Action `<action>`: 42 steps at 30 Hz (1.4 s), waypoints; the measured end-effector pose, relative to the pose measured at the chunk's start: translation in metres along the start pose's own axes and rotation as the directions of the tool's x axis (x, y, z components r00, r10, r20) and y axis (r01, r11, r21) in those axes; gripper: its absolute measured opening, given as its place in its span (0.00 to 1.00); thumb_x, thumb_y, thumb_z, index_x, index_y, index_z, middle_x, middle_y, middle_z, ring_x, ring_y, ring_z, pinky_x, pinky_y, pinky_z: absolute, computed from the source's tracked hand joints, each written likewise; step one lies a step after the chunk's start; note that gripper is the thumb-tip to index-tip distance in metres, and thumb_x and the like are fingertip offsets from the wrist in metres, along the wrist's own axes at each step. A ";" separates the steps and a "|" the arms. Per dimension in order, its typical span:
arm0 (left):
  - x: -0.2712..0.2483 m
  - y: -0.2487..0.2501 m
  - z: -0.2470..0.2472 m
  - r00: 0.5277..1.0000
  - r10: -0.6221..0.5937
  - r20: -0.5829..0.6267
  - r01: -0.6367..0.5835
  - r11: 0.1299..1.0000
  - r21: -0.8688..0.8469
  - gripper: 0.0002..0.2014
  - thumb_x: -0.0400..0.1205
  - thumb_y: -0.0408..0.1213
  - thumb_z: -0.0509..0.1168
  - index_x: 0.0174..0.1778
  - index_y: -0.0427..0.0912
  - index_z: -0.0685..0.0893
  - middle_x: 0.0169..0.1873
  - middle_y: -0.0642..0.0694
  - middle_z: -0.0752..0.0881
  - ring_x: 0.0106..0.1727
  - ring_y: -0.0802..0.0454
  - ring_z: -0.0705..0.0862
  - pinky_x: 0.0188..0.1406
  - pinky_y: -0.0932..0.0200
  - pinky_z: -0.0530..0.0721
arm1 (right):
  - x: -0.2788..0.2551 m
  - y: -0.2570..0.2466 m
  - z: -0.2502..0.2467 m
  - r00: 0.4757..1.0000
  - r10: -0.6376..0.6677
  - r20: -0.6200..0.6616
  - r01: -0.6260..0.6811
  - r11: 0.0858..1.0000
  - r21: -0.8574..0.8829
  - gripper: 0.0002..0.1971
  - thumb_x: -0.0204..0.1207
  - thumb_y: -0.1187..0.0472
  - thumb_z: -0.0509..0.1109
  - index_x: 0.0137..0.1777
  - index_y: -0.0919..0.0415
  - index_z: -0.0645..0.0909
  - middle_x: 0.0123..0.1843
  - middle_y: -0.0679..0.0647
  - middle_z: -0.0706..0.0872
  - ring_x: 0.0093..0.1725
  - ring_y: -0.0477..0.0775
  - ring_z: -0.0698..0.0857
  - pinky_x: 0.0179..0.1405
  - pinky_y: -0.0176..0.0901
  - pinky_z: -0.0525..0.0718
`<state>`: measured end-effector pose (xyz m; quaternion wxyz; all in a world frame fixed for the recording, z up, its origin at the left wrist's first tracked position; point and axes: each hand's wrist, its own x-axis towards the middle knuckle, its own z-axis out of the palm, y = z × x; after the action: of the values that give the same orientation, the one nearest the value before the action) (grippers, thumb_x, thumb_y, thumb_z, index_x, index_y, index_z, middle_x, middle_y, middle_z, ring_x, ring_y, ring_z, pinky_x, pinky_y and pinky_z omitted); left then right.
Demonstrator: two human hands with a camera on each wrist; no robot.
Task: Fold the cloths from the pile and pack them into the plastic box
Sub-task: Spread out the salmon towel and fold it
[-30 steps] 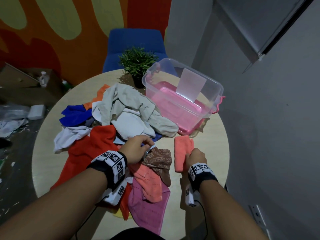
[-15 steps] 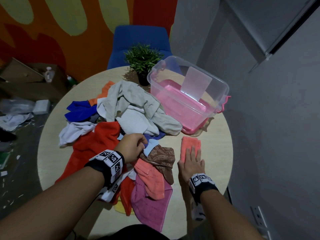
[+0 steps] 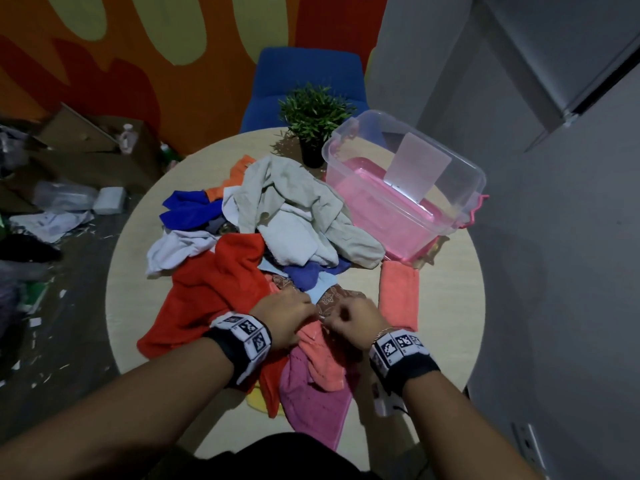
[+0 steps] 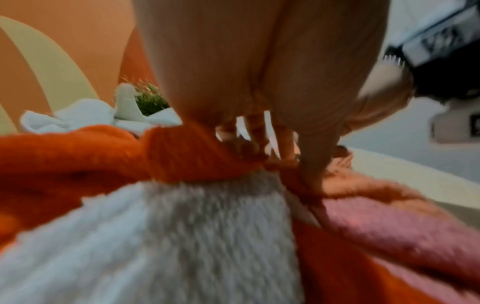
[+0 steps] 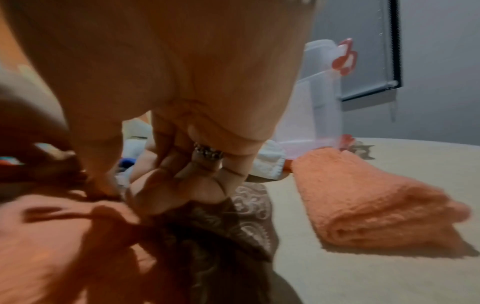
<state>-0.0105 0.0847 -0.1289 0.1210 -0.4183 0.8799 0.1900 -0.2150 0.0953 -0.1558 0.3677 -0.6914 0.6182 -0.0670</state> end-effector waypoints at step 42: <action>-0.042 -0.009 -0.189 0.702 -0.088 -0.707 -0.507 0.637 -0.581 0.05 0.84 0.40 0.69 0.52 0.44 0.82 0.44 0.54 0.83 0.45 0.60 0.81 0.46 0.63 0.78 | -0.027 -0.168 -0.138 0.722 -0.368 -0.587 0.580 0.783 0.223 0.09 0.79 0.60 0.73 0.58 0.53 0.86 0.51 0.45 0.90 0.52 0.41 0.87 0.54 0.44 0.83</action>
<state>0.0125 0.0258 0.0537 -0.4153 -0.3535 0.7481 0.3781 -0.1612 0.0555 0.0530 0.2893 -0.6968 0.4637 -0.4645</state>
